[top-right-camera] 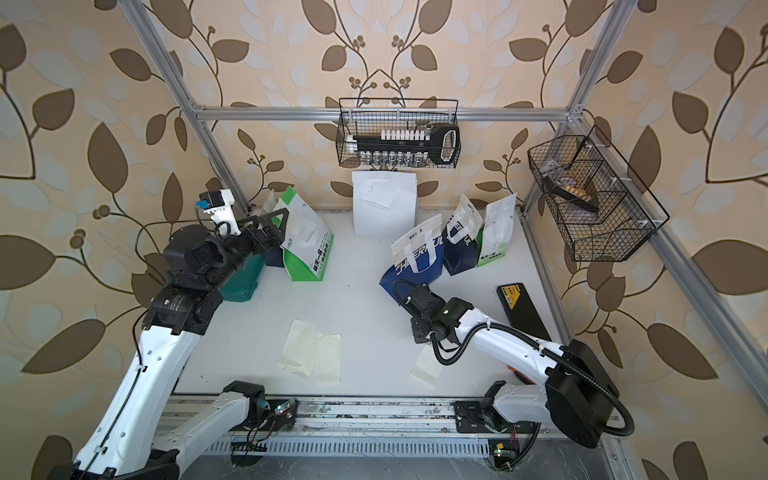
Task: Staple the receipts to the bags
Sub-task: Place the stapler at the center of the board.
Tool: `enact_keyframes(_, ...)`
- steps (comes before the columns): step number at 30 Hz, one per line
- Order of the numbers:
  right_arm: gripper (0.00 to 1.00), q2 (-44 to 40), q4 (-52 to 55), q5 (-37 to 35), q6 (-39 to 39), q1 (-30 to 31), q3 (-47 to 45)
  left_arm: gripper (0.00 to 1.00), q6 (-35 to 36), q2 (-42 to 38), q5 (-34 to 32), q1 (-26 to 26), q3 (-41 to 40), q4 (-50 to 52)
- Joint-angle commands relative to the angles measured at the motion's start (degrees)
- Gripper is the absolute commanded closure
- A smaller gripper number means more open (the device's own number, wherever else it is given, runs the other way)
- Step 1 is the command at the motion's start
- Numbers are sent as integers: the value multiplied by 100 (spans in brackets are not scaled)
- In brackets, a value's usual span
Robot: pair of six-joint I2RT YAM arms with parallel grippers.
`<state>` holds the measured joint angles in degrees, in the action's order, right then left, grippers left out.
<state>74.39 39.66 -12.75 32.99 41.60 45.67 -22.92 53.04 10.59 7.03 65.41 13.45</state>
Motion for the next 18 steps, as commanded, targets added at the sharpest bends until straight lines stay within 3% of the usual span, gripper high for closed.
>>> enact_keyframes(1, 100, 115, -99, -124, -78, -448, -79, 1, -261, -13, 704, -42, -52, -185)
enact_keyframes(7, 97, 744, -193, 82, -101, -1339, -240, 1, -510, -90, 1165, -42, -282, -336)
enact_keyframes(12, 90, 878, -245, 142, -69, -1669, -313, 1, -513, 6, 1395, -43, -292, -196)
enact_keyframes(15, 81, 834, -214, 264, -9, -1825, -348, 1, -482, 118, 1368, -39, -187, -30)
enact_keyframes(18, 64, 775, -154, 291, 17, -1840, -341, 1, -477, 126, 1358, -43, -171, 2)
